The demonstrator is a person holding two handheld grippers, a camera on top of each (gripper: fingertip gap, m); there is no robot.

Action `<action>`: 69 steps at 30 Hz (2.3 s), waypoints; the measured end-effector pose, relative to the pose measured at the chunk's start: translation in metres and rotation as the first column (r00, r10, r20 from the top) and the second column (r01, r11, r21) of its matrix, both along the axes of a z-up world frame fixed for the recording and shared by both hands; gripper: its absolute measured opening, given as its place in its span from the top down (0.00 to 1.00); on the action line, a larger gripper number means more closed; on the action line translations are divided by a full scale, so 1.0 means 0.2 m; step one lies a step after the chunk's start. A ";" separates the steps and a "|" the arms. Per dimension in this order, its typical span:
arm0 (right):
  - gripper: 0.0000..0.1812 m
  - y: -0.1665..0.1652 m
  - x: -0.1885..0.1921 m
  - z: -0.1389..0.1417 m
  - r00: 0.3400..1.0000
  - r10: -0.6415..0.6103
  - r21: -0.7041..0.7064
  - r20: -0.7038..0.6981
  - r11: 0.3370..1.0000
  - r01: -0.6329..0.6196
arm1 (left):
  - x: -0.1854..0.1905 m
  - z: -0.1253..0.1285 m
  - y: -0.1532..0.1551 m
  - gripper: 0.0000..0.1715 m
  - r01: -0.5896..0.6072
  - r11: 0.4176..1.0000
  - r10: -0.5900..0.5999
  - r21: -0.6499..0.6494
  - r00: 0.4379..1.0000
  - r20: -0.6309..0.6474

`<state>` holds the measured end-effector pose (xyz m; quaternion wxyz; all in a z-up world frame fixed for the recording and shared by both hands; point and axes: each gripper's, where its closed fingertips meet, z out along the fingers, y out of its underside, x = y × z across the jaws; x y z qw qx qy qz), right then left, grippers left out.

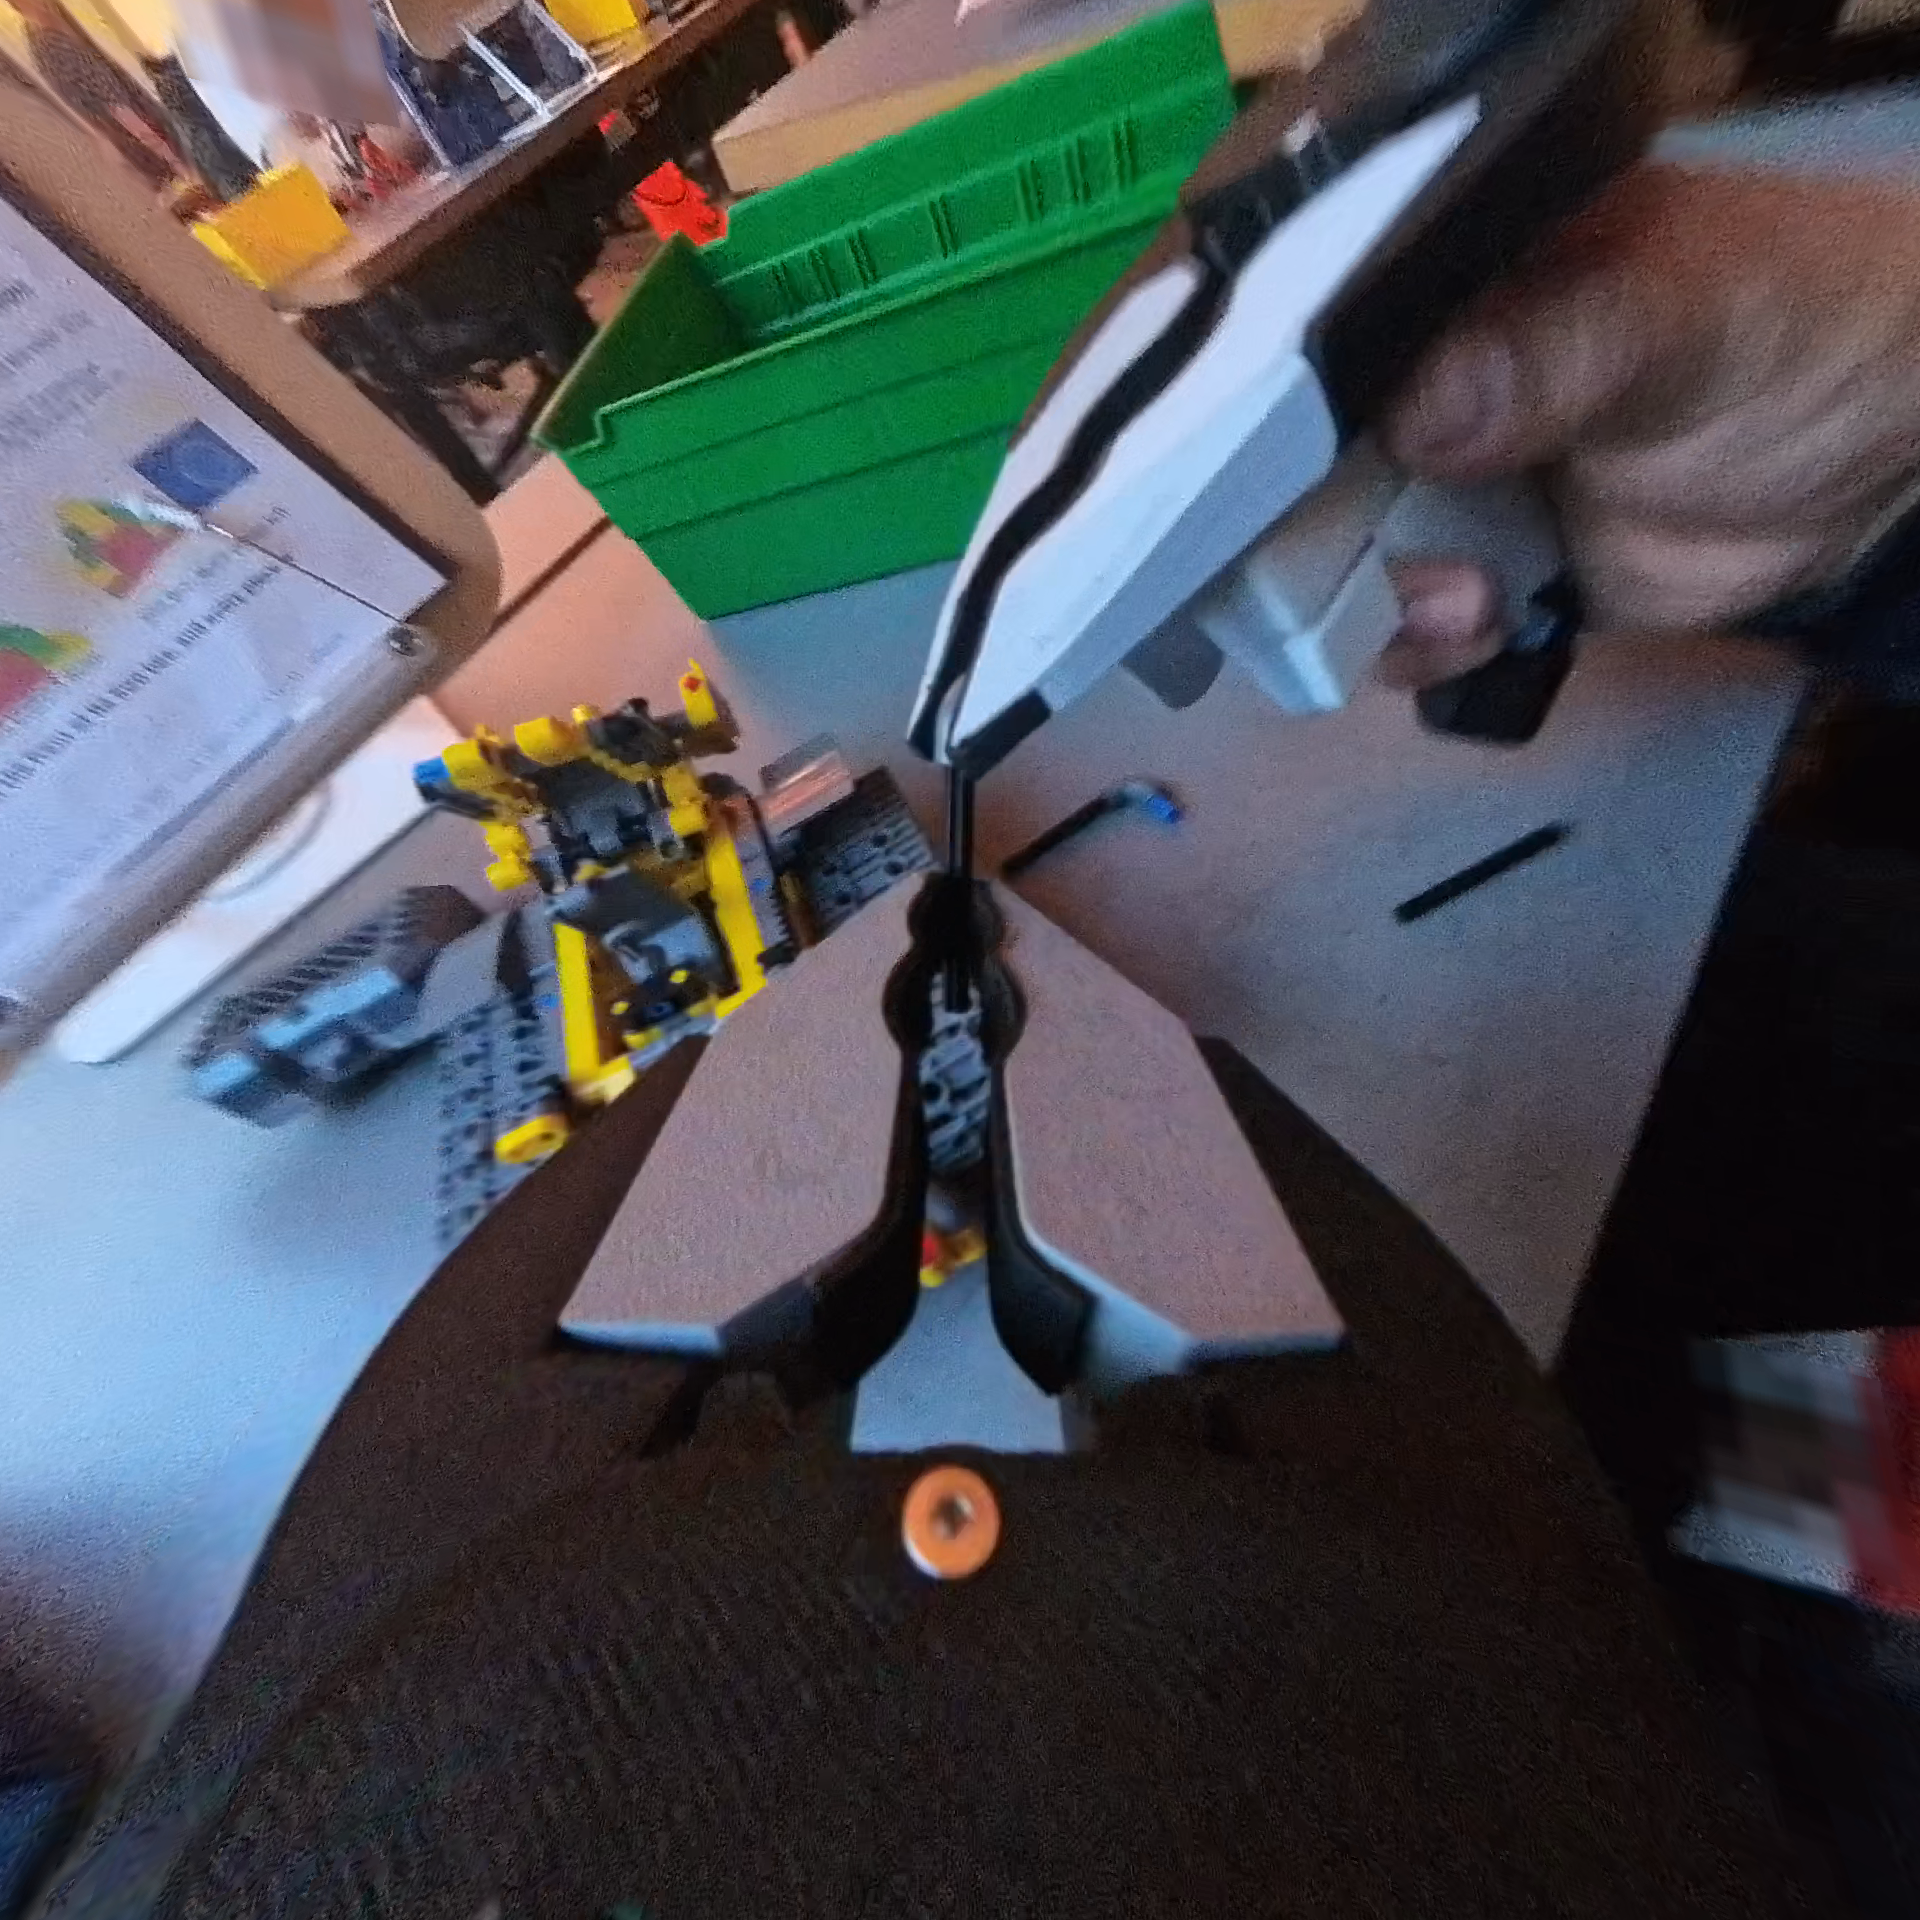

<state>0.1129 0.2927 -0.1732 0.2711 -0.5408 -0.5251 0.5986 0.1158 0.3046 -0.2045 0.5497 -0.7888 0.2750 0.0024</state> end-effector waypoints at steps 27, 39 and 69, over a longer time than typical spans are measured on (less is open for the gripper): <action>1.00 0.49 0.34 0.53 0.778 -0.492 -0.251 -0.390 0.870 0.424 | 0.16 0.06 -0.06 0.99 0.063 0.998 -0.040 -0.004 0.678 0.734; 0.84 0.06 0.18 0.07 0.995 -0.051 0.330 0.082 0.944 0.021 | 0.09 -0.01 -0.07 1.00 0.059 0.995 -0.016 -0.078 0.882 0.470; 0.99 0.12 0.03 -0.20 0.889 -0.452 0.830 0.072 0.522 0.198 | 0.13 0.01 -0.05 0.99 -0.002 0.998 -0.002 0.065 0.998 0.058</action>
